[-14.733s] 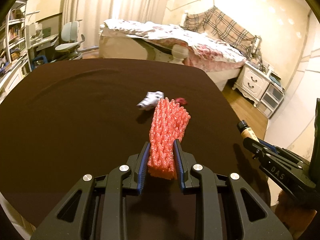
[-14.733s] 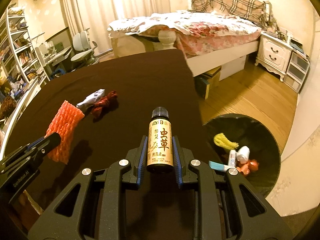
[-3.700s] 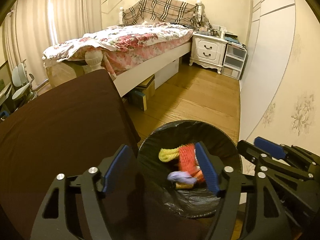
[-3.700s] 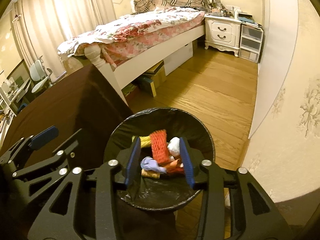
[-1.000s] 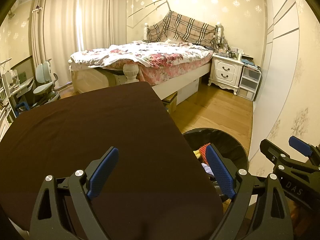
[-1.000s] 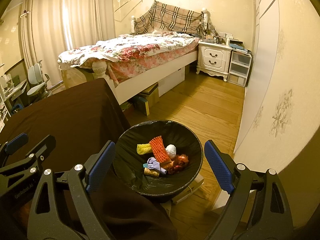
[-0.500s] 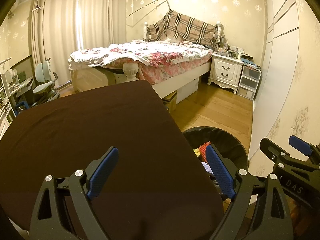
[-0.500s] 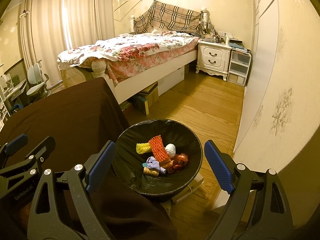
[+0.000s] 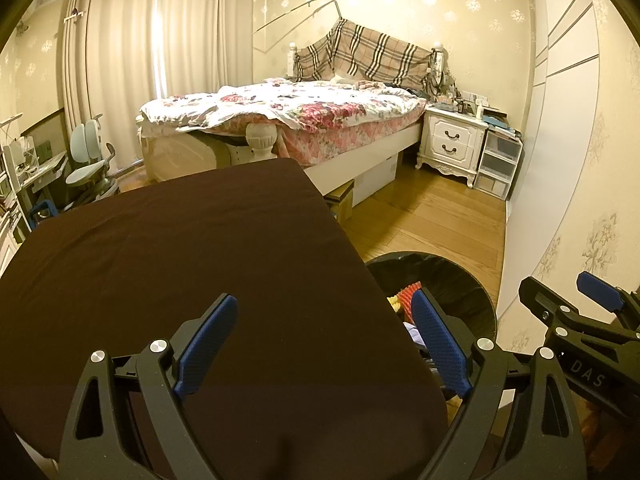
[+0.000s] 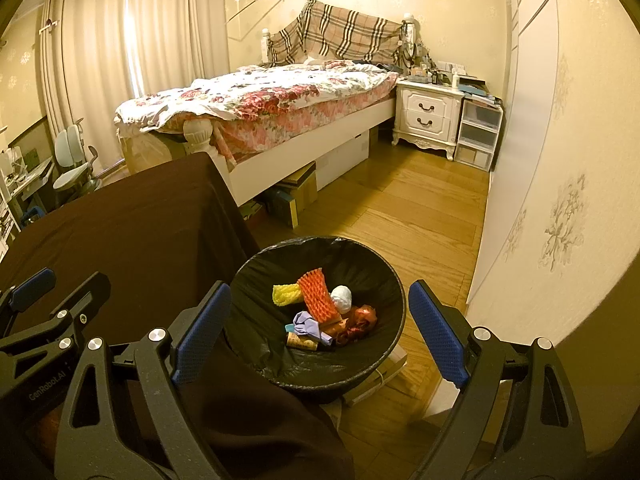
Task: Collect trash
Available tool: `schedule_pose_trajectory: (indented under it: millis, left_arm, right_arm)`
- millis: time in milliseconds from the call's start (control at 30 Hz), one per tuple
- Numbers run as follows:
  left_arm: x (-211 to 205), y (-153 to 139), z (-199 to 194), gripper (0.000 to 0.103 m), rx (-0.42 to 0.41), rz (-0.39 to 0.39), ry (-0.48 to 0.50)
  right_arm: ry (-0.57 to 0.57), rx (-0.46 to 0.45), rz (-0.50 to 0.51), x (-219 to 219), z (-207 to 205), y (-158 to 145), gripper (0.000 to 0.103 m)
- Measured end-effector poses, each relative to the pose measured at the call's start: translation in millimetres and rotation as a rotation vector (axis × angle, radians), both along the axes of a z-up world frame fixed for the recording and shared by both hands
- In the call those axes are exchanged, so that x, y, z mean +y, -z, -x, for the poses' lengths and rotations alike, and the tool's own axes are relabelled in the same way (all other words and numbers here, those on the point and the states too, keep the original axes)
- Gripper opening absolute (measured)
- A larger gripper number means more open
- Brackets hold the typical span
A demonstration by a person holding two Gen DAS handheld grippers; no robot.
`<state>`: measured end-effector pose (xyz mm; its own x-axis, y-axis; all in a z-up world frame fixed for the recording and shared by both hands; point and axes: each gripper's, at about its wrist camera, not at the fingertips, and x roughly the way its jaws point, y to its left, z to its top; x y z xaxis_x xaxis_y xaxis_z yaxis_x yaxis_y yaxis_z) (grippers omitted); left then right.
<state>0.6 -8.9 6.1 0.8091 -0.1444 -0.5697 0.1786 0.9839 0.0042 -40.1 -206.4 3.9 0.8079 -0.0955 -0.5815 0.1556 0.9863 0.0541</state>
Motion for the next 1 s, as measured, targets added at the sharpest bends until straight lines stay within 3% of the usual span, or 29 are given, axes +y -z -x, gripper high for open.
schedule_pose_trajectory:
  millis: [1000]
  left_arm:
    - [0.6, -2.4, -0.9, 0.088, 0.004, -0.002, 0.001]
  right_arm:
    - [0.0, 0.001, 0.0, -0.3, -0.8, -1.4, 0.088]
